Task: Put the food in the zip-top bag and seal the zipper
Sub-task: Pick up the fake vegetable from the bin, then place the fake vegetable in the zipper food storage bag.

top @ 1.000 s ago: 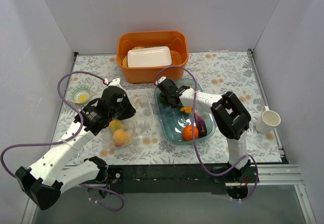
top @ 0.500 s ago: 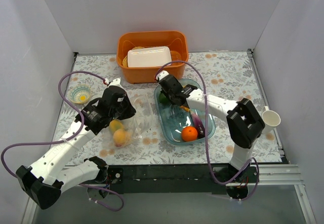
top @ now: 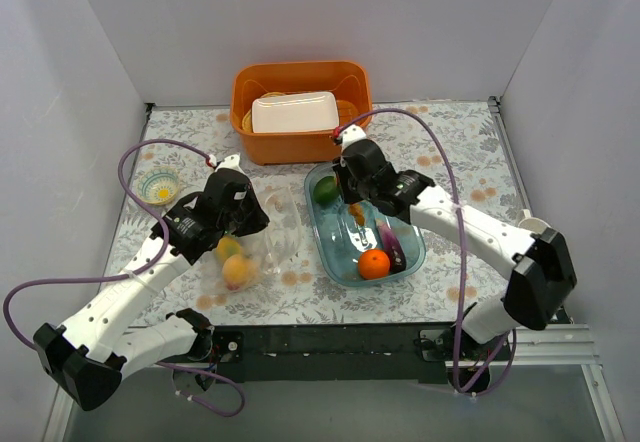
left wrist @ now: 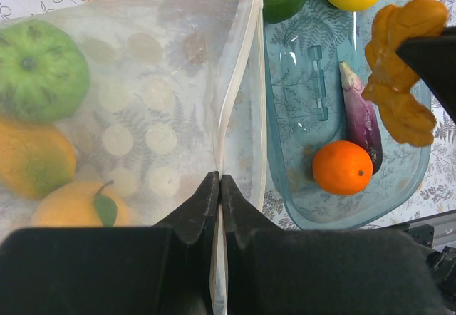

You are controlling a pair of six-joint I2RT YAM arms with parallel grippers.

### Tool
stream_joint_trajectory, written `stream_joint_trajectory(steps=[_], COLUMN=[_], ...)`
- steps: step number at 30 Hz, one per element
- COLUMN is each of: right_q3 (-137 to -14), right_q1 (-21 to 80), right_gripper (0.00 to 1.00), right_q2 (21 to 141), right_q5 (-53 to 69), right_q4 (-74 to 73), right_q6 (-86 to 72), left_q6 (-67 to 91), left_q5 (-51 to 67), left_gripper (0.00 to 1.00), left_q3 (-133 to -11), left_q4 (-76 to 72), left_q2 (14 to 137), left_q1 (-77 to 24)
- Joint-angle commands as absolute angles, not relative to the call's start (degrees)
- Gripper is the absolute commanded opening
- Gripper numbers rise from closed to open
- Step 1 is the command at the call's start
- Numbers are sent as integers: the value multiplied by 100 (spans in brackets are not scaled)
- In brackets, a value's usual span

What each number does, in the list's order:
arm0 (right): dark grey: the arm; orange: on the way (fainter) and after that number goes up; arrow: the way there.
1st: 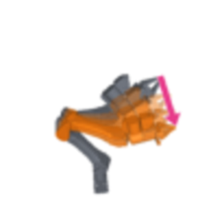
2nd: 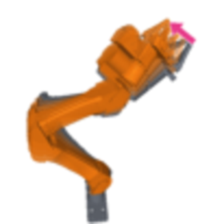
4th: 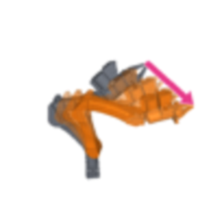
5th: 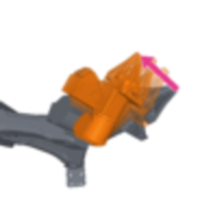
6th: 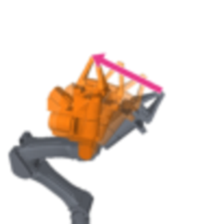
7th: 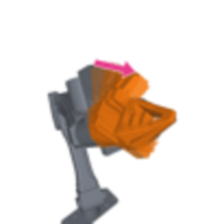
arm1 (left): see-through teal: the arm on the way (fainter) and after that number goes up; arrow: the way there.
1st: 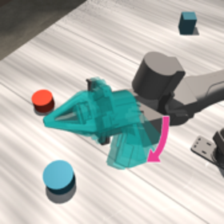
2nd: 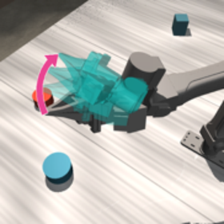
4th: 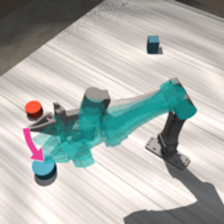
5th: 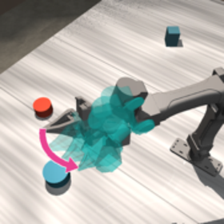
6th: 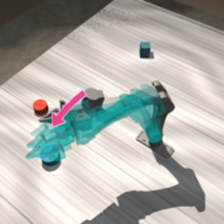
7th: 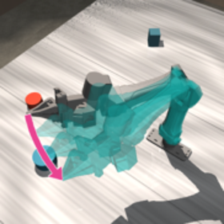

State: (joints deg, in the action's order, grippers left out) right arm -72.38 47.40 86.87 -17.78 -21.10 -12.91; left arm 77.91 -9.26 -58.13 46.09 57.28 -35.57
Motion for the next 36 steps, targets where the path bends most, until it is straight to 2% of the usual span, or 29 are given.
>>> stream_joint_trajectory(steps=[1, 6, 10, 19, 27, 36], right_q3=[-6761, -6373, -5732, -4826, -4764, -4869], right_q1=[4755, 4755, 4799, 4825, 4869, 4913], right_gripper=[17, 17, 17, 17, 17, 17], right_q2=[7920, 7497, 7339, 7690, 7787, 8463], right_q5=[-1011, -301, 500, 1327, 1257, 1160], right_q4=[-1205, -529, 849, 3241, 3726, 3885], right_q6=[-2398, -3241, -4059, -5324, -5379, -5599], left_q6=[7752, 7752, 7743, 7805, 7831, 7884], left_q5=[-1002, -958, -976, -879, -853, -747], left_gripper=[0, 0, 0, 0, 0, 0], left_q3=[-5994, -6029, -6056, -5977, -5924, -6020], left_q4=[4623, 4606, 4562, 4465, 4483, 4386], left_q2=[5722, 5766, 5757, 5607, 5528, 5519], left_q1=[-3524, -3524, -3524, -3524, -3524, -3524])
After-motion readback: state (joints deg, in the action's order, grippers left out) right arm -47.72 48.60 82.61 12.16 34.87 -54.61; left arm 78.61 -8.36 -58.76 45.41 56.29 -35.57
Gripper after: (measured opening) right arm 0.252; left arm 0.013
